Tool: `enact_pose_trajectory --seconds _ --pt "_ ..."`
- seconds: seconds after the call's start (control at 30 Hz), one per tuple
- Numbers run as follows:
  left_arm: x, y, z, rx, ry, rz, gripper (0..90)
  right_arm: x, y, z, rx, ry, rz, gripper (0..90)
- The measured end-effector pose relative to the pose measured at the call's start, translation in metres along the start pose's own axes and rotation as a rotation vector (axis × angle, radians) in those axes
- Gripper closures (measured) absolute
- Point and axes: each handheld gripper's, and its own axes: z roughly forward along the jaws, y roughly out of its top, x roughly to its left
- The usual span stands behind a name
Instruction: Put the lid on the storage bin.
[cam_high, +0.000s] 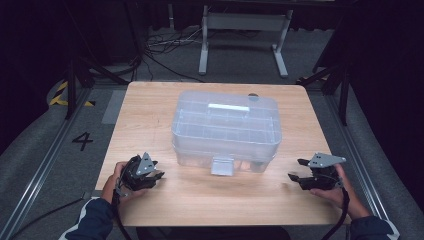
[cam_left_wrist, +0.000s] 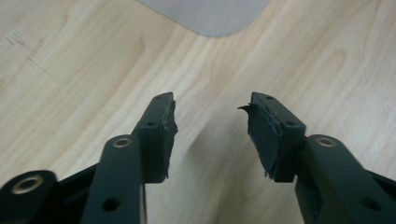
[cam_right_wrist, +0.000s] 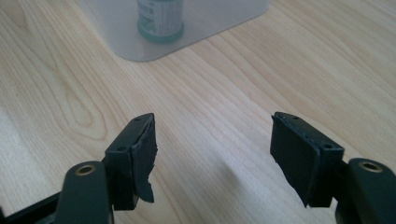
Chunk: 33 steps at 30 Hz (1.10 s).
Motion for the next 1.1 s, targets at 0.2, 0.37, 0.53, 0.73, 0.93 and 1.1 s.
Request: enact_pose_trajectory --seconds 0.2,0.37,0.53,0.73,0.93,1.1 --pt "-0.004 -0.011 -0.001 -0.032 -0.038 -0.051 36.4 -0.004 -0.014 -0.004 -0.004 0.007 0.059 31.3" --pt "-0.001 -0.027 -0.003 -0.067 -0.072 -0.180 21.8 -0.006 -0.027 -0.005 0.002 -0.006 0.110 29.0" --pt "0.005 -0.030 -0.002 -0.041 -0.072 -0.242 14.9 -0.005 -0.040 -0.004 0.006 -0.022 0.161 20.5" --pt "0.005 -0.030 -0.002 -0.043 -0.079 -0.250 14.0 -0.006 -0.044 -0.004 -0.006 -0.032 0.214 16.9" --pt "0.006 -0.030 -0.002 -0.041 -0.059 -0.268 14.9 -0.006 -0.044 -0.003 -0.004 -0.030 0.215 16.5" --pt "0.006 -0.030 -0.002 -0.039 -0.039 -0.280 14.9 -0.007 -0.044 -0.003 -0.003 -0.030 0.217 16.2"
